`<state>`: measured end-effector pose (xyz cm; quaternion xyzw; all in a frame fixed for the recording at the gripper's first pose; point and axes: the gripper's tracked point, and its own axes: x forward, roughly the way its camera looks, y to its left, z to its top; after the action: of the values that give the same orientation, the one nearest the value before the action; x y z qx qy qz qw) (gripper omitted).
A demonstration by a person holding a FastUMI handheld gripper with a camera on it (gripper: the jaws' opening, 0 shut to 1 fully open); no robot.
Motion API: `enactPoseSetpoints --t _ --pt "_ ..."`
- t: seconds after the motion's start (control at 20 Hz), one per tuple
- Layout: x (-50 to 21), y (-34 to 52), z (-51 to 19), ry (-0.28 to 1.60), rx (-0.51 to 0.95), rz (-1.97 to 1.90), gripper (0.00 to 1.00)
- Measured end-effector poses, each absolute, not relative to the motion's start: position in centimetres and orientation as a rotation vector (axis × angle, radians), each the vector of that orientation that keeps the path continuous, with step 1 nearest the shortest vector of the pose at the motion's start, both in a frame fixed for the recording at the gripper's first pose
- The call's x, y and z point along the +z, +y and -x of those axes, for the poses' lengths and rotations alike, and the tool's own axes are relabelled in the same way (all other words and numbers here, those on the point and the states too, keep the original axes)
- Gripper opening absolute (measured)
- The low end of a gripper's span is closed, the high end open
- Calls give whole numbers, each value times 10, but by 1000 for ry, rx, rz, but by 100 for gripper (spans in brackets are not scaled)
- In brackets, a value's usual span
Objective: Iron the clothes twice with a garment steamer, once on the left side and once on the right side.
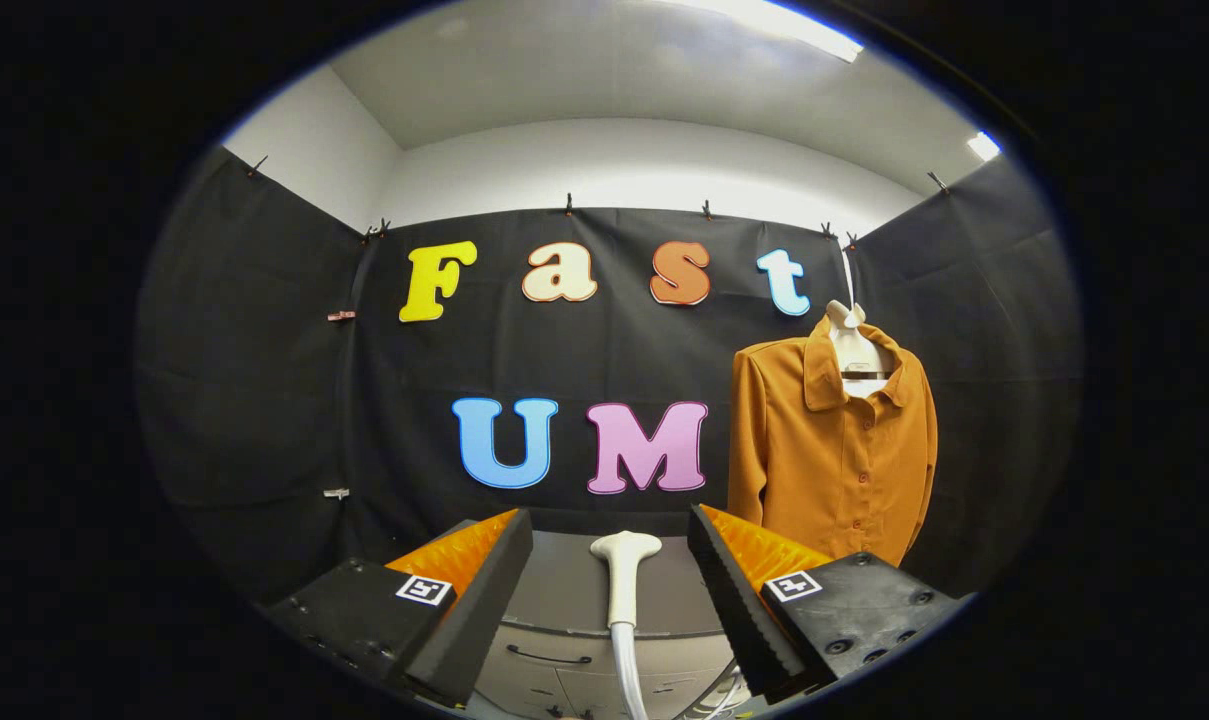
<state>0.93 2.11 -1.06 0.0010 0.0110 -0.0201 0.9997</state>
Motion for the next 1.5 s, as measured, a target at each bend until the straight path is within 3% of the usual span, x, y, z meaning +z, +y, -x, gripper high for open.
enactPoseSetpoints --t 0.45,0.9,1.5 --pt "-48 41 -42 119 -104 9 98" --pt "-101 25 -131 245 -74 14 98" --pt "-200 -8 -209 536 -109 7 99"
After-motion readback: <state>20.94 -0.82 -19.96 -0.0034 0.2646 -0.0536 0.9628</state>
